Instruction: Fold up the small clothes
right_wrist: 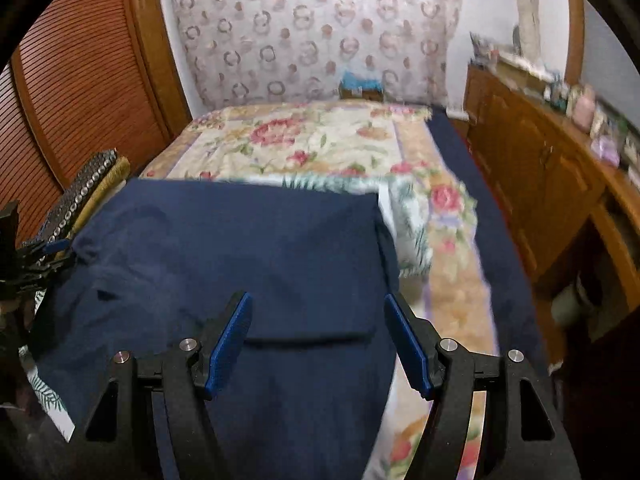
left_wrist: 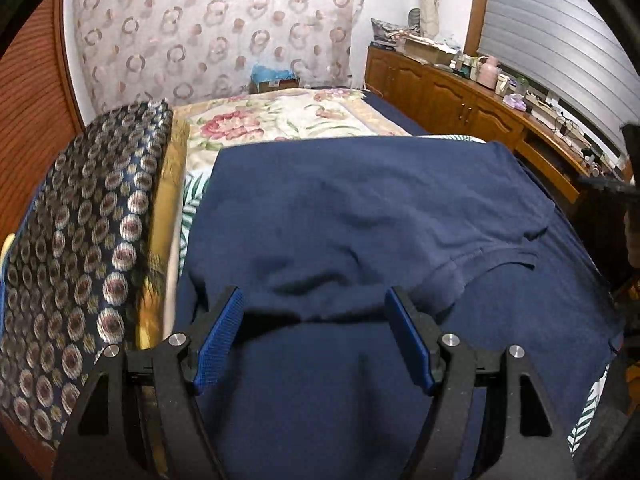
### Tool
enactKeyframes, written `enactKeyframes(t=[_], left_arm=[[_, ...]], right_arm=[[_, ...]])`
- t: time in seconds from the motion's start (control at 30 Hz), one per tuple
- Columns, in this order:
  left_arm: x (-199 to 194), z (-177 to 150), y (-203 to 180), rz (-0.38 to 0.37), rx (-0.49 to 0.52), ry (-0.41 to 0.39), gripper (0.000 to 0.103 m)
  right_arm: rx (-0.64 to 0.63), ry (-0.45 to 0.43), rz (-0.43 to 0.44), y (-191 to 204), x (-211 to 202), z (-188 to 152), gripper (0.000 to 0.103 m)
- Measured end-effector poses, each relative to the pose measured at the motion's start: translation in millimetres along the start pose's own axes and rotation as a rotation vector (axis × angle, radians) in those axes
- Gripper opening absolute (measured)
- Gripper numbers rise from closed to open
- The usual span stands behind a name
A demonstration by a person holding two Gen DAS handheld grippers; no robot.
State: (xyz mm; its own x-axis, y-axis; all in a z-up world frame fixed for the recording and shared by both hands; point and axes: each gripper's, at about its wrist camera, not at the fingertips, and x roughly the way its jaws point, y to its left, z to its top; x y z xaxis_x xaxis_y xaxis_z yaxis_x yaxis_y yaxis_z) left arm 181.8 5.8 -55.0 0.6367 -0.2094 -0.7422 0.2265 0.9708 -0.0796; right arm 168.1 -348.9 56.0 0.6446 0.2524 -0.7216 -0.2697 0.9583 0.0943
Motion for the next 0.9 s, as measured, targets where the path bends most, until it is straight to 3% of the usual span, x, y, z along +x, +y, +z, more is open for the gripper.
enactKeyframes(t=[0.13, 0.53, 0.7, 0.9], left_arm=[[3.1, -5.4, 1.4, 0.013, -0.025, 0.015, 0.074], [17.8, -11.1, 1.5, 0.056, -0.075, 0.028, 0.074], [24.0, -5.9, 8.7, 0.082, -0.100, 0.027, 0.074], [33.3, 2.7, 13.2, 0.085, -0.136, 0.018, 0.074]], right_arm=[[0.021, 0.043, -0.019, -0.8, 20.2, -12.8, 0.070], [0.031, 0.077, -0.054, 3.6, 67.7, -1.7, 0.070], [-0.033, 0.038, -0.115, 19.2, 72.7, -8.0, 0.070], [-0.026, 0.021, -0.111, 20.9, 73.8, -14.1, 0.070]])
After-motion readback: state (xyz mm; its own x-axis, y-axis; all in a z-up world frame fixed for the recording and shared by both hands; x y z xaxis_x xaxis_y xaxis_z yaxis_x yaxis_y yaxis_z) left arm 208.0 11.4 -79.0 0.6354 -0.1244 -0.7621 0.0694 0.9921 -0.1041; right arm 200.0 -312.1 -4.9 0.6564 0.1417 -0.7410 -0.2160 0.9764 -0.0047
